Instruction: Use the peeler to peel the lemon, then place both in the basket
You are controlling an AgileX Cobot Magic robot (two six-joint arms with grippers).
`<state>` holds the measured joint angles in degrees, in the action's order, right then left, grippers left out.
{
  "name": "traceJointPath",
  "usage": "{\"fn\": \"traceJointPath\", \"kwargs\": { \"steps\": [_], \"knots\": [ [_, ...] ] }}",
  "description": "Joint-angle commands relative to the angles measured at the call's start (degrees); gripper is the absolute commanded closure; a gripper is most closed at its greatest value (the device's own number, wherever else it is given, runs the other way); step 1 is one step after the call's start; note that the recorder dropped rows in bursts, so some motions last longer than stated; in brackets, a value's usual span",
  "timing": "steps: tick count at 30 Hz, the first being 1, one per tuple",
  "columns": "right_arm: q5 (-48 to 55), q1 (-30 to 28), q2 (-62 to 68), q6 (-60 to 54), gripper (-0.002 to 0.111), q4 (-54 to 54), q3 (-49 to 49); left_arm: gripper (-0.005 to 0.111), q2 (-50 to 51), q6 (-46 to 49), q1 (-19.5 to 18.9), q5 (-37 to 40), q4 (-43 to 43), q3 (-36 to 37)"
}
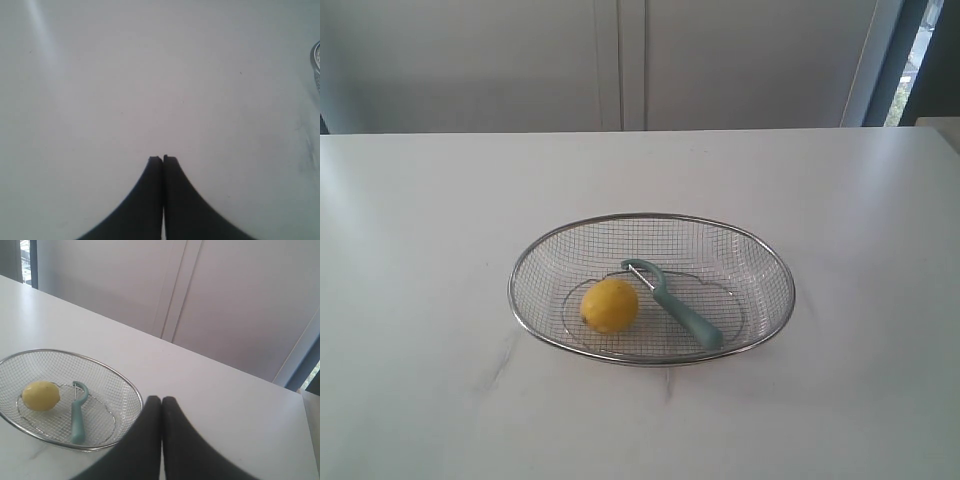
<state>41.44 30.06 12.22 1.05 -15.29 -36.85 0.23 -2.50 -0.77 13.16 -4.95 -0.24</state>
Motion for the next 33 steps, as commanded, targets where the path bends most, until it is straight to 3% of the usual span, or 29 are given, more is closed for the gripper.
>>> {"fn": "traceJointPath", "kwargs": {
  "steps": [1, 24, 28, 33],
  "knots": [
    [-0.8, 0.1, -0.4, 0.3, 0.108, -0.3, 0.2, 0.107, -0.2, -0.2, -0.2, 0.2, -0.4, 0.2],
    [0.1, 0.0, -0.8, 0.3, 0.108, 0.0, 0.3, 0.107, -0.2, -0.2, -0.2, 0.2, -0.4, 0.2],
    [-0.8, -2.6, -1.7, 5.6, 0.108, 0.7, 2.0, 0.107, -0.2, -0.2, -0.2, 0.2, -0.4, 0.2],
    [-7.8, -10.3, -3.8, 15.8, 0.108, 0.7, 8.0, 0.107, -0.2, -0.2, -0.2, 0.2, -0.4, 0.2]
  ]
}}
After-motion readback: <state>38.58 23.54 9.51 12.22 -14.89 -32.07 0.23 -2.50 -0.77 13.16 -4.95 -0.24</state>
